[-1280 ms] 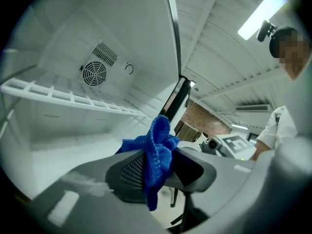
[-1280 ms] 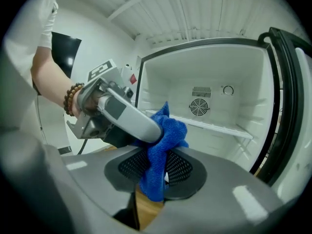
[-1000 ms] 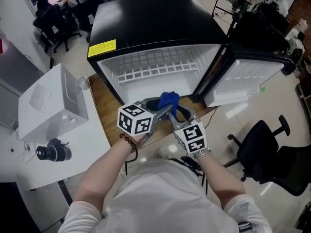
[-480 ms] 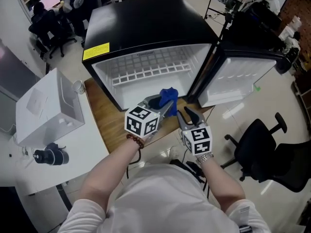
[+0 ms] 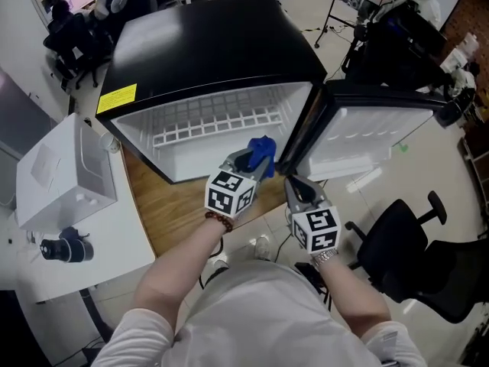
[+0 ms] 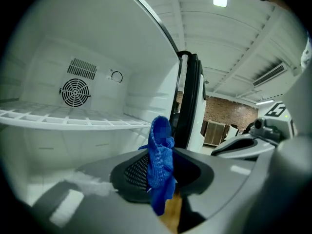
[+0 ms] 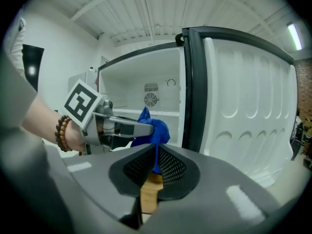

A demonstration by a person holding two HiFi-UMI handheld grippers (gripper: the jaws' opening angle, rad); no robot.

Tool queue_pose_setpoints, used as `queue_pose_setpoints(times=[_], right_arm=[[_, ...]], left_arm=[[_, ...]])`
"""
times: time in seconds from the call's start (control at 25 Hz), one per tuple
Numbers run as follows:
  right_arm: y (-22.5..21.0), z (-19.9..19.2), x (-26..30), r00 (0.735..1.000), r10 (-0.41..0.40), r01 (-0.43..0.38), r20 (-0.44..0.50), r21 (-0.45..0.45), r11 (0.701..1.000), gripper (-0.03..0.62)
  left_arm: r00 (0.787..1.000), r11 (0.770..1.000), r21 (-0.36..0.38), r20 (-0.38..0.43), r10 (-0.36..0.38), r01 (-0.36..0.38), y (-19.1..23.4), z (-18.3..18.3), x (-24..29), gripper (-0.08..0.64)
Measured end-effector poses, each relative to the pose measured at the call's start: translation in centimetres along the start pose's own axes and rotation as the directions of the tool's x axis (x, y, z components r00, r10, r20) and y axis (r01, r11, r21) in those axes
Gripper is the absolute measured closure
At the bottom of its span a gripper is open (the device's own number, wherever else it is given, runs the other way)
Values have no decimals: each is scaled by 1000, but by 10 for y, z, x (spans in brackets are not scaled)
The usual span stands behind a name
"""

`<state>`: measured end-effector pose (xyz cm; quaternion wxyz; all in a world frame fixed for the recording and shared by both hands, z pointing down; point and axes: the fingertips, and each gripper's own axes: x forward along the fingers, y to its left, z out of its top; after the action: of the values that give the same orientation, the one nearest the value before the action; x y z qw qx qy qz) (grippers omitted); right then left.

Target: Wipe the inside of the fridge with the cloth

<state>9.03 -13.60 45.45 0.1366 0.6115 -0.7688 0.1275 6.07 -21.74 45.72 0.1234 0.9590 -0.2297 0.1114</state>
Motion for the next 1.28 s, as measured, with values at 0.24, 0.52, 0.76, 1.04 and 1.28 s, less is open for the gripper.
queue_pose_setpoints(times=[0.24, 0.52, 0.76, 1.04, 1.28], right_arm=[[-21, -3, 0, 999, 32, -33, -17, -25, 999, 591], [-26, -9, 10, 993, 114, -114, -28, -23, 993, 591], [-28, -5, 16, 987, 159, -159, -22, -36, 987, 591], [-29, -10, 18, 981, 192, -193, -31, -39, 980, 591], [-26, -5, 19, 973, 231, -232, -22, -40, 972, 591]], left_arm=[[998, 998, -10, 0, 59, -59, 11, -10, 32, 446], [996, 996, -16, 4, 85, -85, 20, -18, 62, 446], [994, 994, -17, 14, 107, -107, 26, -22, 78, 448], [988, 988, -15, 8, 155, -155, 41, -26, 87, 451], [979, 978, 6, 3, 206, -206, 56, -26, 95, 453]])
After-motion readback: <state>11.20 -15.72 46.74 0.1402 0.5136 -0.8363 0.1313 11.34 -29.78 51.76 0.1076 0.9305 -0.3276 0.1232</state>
